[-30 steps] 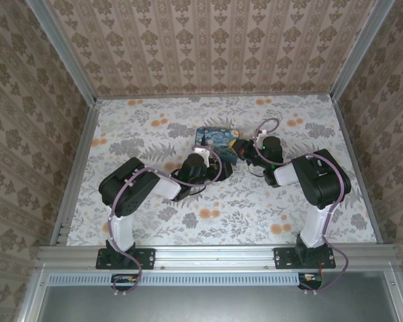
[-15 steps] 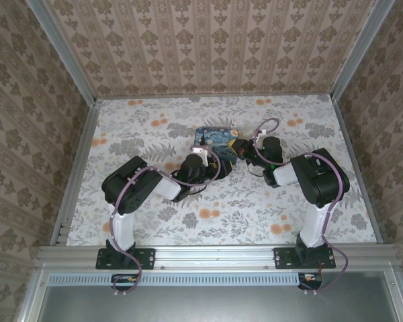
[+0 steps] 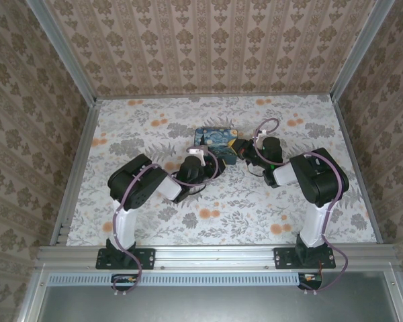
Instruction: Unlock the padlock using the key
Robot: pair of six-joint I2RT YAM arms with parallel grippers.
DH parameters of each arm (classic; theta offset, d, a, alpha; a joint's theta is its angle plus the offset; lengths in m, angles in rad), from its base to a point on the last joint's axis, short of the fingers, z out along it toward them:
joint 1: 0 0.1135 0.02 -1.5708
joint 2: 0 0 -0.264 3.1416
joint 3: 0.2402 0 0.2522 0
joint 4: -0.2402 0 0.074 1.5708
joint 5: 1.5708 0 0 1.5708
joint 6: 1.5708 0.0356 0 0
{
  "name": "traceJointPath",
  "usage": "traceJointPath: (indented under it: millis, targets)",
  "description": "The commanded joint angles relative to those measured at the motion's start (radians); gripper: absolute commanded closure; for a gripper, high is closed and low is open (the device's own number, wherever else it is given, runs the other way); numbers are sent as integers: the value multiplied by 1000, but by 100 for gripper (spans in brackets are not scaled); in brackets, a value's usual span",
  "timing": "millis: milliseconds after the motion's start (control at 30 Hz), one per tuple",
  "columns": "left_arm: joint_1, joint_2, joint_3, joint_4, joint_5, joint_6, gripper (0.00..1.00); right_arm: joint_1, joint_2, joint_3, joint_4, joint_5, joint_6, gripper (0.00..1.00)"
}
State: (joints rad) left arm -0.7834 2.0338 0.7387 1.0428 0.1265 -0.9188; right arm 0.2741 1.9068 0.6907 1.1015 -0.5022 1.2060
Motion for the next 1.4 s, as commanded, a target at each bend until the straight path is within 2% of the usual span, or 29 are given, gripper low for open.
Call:
traceJointPath:
  millis: [0,167,267,533,933,1100,1367]
  targets:
    - [7,35,-18,-55,-13,-22,63,11,45,-6,-60,14,0,100]
    - [13,35,-3,-75,-7,-37,72,11,40,-3,-57,9,4,100]
    - [20,36,4,-79,4,-56,83,11,31,1,-59,2,3,100]
    - [53,3,-6,-81,51,-129,100,12,-75,-9,-72,-27,-2,100]
    - [100,-94,-47,-94,144,-265,100,64,-307,-243,-85,-70,-95,100]
    - [113,-116,-57,-43,219,-336,100,104,-287,-349,-4,-75,-121,100]
    - [108,-184,-86,-11,284,-380,100,155,-167,-436,219,9,-53,100]
